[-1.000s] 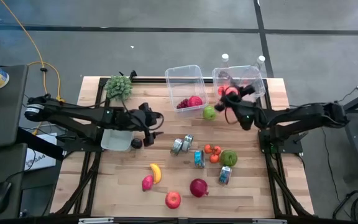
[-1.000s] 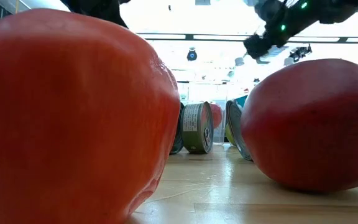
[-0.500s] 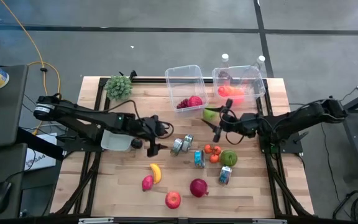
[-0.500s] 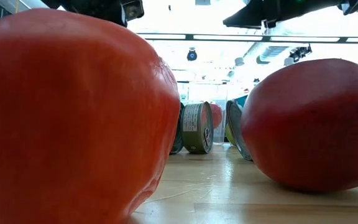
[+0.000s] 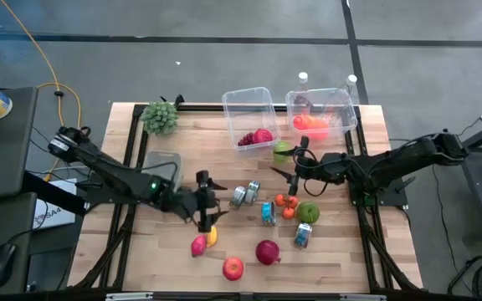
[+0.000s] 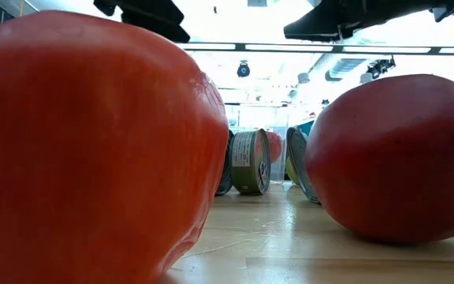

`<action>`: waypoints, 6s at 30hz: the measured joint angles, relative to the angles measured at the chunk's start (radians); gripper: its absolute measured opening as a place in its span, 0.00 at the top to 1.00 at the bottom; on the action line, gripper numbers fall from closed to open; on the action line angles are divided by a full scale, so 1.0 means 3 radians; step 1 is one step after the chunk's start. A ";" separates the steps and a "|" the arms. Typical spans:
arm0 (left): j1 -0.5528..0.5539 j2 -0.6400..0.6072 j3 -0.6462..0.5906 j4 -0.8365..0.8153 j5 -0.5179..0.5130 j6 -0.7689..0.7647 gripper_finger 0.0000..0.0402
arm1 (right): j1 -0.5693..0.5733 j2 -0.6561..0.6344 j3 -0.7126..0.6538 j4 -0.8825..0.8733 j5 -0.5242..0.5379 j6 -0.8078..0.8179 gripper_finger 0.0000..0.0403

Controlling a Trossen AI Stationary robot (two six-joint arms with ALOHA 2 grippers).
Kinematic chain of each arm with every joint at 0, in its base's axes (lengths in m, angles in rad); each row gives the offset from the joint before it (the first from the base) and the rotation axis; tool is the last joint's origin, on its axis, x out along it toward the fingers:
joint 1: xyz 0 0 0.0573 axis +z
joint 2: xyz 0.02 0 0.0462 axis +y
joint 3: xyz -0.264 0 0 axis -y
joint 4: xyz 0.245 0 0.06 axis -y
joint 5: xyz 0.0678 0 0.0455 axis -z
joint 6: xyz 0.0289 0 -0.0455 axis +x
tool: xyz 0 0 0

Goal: Pick & Place Food Item
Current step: Put the left green tuna can into the gray bin

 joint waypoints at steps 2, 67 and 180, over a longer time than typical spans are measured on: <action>-0.0098 0.0111 0.0026 0.0058 -0.0231 -0.0063 0.18 | 0.0001 0.0000 0.0000 -0.0097 -0.0132 0.0003 0.47; 0.0014 0.1526 0.0048 0.0686 -0.1003 -0.1497 0.19 | 0.0678 0.0000 0.0000 -0.0404 -0.0992 0.0438 0.47; -0.0802 -0.0782 -0.1197 -0.2800 -0.1551 -0.5651 0.61 | 0.0676 0.0001 0.0000 -0.0469 -0.1163 0.0412 0.47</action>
